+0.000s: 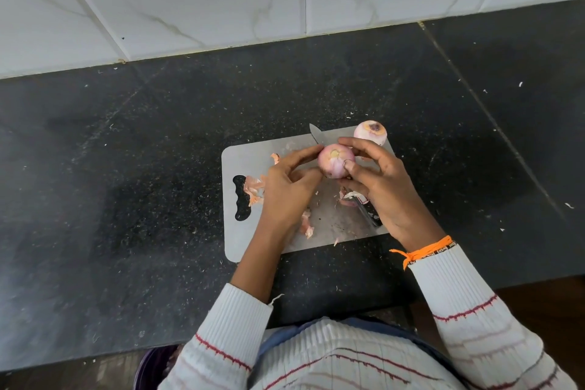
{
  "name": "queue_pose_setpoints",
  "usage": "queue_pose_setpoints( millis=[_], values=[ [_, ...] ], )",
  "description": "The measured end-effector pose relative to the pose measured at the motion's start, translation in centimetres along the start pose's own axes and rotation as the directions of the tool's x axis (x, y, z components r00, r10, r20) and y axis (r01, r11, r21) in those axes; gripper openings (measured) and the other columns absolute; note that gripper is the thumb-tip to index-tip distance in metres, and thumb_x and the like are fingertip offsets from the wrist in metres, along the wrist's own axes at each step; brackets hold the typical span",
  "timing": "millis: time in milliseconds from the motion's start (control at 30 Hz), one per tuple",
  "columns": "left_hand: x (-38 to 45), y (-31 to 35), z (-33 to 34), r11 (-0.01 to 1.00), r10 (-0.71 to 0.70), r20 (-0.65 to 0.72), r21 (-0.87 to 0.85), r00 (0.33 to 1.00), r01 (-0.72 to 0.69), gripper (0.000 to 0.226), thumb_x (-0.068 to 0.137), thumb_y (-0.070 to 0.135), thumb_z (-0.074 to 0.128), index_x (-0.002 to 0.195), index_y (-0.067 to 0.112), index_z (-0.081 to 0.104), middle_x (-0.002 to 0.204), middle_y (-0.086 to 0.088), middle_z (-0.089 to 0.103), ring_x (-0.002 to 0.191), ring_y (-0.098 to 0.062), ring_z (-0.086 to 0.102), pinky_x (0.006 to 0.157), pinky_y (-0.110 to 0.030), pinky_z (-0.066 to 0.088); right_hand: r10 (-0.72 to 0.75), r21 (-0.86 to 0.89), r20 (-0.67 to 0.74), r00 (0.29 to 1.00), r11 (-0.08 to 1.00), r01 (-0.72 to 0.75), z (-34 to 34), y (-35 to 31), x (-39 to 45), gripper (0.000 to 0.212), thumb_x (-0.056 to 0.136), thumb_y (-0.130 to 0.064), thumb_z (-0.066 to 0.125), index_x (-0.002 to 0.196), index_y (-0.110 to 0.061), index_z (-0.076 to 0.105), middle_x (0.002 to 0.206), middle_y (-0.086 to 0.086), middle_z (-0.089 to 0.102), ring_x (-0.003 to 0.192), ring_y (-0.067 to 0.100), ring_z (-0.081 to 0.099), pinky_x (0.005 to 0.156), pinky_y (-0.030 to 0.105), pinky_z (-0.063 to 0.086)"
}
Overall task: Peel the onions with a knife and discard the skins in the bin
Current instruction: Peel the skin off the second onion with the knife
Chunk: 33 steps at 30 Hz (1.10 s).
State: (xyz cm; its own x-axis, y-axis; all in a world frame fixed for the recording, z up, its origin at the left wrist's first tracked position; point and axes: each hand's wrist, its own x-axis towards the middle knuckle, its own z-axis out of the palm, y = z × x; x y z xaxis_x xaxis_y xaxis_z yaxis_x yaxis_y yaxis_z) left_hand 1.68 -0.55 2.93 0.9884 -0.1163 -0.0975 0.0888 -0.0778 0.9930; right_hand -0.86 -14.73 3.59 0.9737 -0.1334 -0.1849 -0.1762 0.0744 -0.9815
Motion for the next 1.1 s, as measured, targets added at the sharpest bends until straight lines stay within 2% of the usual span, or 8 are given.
queue_pose_setpoints(
  millis=[133, 333, 533, 667, 800, 933, 1000, 1100],
  values=[
    [-0.07, -0.14, 0.27, 0.996, 0.021, 0.031, 0.090, 0.999, -0.024, 0.041, 0.073, 0.022, 0.075, 0.113, 0.021, 0.065, 0.108, 0.007, 0.069, 0.091, -0.007, 0.068, 0.084, -0.032, 0.055, 0.030, 0.054, 0.005, 1.000, 0.998, -0.030, -0.07, 0.05, 0.08, 0.028, 0.091, -0.003, 0.053, 0.109, -0.021, 0.064, 0.118, 0.008, 0.061, 0.100, 0.021, 0.067, 0.086, 0.041, 0.055],
    [-0.07, 0.16, -0.17, 0.984, 0.042, 0.078, 0.172, 0.996, -0.055, 0.037, 0.072, 0.005, 0.071, 0.107, 0.015, 0.067, 0.088, 0.015, 0.069, 0.078, -0.001, 0.069, 0.071, -0.021, 0.056, 0.024, 0.006, 0.027, 0.999, 1.000, -0.024, -0.46, 0.24, 0.01, 0.030, 0.089, 0.000, 0.055, 0.112, -0.016, 0.063, 0.117, 0.008, 0.063, 0.098, 0.022, 0.067, 0.084, 0.040, 0.056],
    [0.04, -0.20, 0.47, 0.972, 0.063, 0.017, 0.227, 0.998, -0.065, 0.037, 0.070, 0.012, 0.075, 0.106, 0.013, 0.064, 0.090, 0.007, 0.070, 0.076, -0.004, 0.068, 0.069, -0.021, 0.057, 0.008, -0.094, -0.004, 1.000, 0.996, -0.008, 0.25, 0.25, -0.16, 0.031, 0.087, -0.004, 0.060, 0.112, -0.022, 0.064, 0.114, 0.003, 0.065, 0.093, 0.022, 0.069, 0.078, 0.049, 0.057],
    [0.16, -0.33, 0.26, 0.967, 0.076, -0.015, 0.246, 0.997, -0.070, 0.026, 0.073, 0.009, 0.074, 0.096, 0.017, 0.066, 0.082, 0.013, 0.068, 0.070, 0.001, 0.066, 0.064, -0.014, 0.053, 0.003, -0.080, 0.001, 1.000, 0.997, -0.003, 0.21, 0.22, -0.15, 0.031, 0.088, -0.003, 0.059, 0.114, -0.019, 0.063, 0.116, 0.006, 0.064, 0.093, 0.021, 0.069, 0.077, 0.042, 0.058],
    [0.22, -0.04, -0.42, 0.983, 0.073, -0.022, 0.172, 0.997, -0.069, 0.027, 0.076, -0.004, 0.064, 0.093, 0.016, 0.069, 0.082, 0.011, 0.069, 0.065, 0.004, 0.064, 0.060, -0.010, 0.049, 0.046, 0.074, 0.041, 0.998, 0.996, -0.049, -0.01, 0.10, -0.09, 0.029, 0.090, 0.001, 0.053, 0.115, -0.012, 0.060, 0.116, 0.007, 0.063, 0.098, 0.020, 0.068, 0.079, 0.030, 0.057],
    [-0.08, -0.12, -0.15, 0.999, 0.007, 0.063, -0.036, 0.998, -0.005, 0.037, 0.082, -0.004, 0.060, 0.116, 0.012, 0.063, 0.111, 0.002, 0.067, 0.092, -0.005, 0.067, 0.081, -0.021, 0.053, 0.084, 0.217, 0.050, 0.995, 0.972, -0.093, -0.28, -0.03, 0.26, 0.025, 0.095, -0.004, 0.045, 0.110, -0.016, 0.060, 0.110, 0.008, 0.066, 0.098, 0.020, 0.067, 0.080, 0.029, 0.057],
    [-0.29, -0.28, 0.11, 0.983, -0.041, 0.119, -0.175, 0.992, 0.062, 0.043, 0.083, -0.002, 0.062, 0.123, 0.011, 0.056, 0.117, 0.001, 0.064, 0.100, -0.004, 0.064, 0.083, -0.019, 0.052, 0.131, 0.350, 0.070, 0.989, 0.925, -0.147, -0.14, -0.04, 0.22, 0.023, 0.097, -0.006, 0.040, 0.109, -0.013, 0.058, 0.101, 0.008, 0.069, 0.090, 0.019, 0.069, 0.073, 0.027, 0.058],
    [-0.28, -0.53, 0.54, 0.977, -0.052, 0.158, -0.196, 0.986, 0.083, 0.050, 0.080, 0.005, 0.068, 0.127, 0.013, 0.053, 0.117, 0.003, 0.063, 0.107, -0.007, 0.061, 0.086, -0.020, 0.050, 0.169, 0.405, 0.072, 0.983, 0.896, -0.184, 0.23, 0.12, 0.14, 0.015, 0.098, -0.008, 0.039, 0.105, -0.010, 0.052, 0.097, 0.012, 0.066, 0.077, 0.014, 0.070, 0.060, 0.022, 0.055]
  ],
)
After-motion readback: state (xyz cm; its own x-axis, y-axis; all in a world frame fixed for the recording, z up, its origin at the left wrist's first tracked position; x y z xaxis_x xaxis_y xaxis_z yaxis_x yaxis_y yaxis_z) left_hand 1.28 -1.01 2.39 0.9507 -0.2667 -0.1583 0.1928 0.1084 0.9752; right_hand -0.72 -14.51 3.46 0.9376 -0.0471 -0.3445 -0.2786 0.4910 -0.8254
